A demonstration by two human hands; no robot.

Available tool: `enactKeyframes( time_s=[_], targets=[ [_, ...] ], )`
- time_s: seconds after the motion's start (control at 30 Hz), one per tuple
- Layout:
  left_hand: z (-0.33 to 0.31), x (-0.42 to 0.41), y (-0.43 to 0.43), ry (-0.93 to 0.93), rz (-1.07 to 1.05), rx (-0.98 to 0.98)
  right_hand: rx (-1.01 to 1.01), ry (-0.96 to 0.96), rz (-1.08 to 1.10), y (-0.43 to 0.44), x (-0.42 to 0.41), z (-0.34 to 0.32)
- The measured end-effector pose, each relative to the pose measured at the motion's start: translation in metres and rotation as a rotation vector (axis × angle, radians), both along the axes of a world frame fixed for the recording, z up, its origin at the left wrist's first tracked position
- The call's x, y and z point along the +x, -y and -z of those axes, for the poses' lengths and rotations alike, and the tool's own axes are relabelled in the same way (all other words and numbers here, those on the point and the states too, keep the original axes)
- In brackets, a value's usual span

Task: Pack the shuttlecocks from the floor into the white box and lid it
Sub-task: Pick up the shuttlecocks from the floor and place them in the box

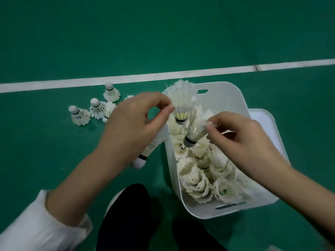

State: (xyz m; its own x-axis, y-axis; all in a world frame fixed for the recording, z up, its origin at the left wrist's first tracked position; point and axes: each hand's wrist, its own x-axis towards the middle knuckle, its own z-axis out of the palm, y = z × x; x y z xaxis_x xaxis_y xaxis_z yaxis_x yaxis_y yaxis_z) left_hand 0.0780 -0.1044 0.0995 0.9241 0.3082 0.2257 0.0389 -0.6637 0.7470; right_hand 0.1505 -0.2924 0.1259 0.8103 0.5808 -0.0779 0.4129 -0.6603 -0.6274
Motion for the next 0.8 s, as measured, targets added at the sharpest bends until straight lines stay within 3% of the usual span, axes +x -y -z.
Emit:
enactKeyframes(
  time_s=[0.33,0.5,0.8],
  targets=[
    [0.015,0.016,0.069,-0.142,0.328,0.126,-0.161,-0.075,0.168,0.122,0.007,0.018],
    [0.026,0.012,0.078,-0.199,0.350,0.126,-0.156,0.054,0.157,0.139,0.011,0.007],
    [0.028,0.016,0.083,-0.196,0.373,0.134,-0.575,-0.214,-0.140,0.136,0.005,0.063]
  ],
)
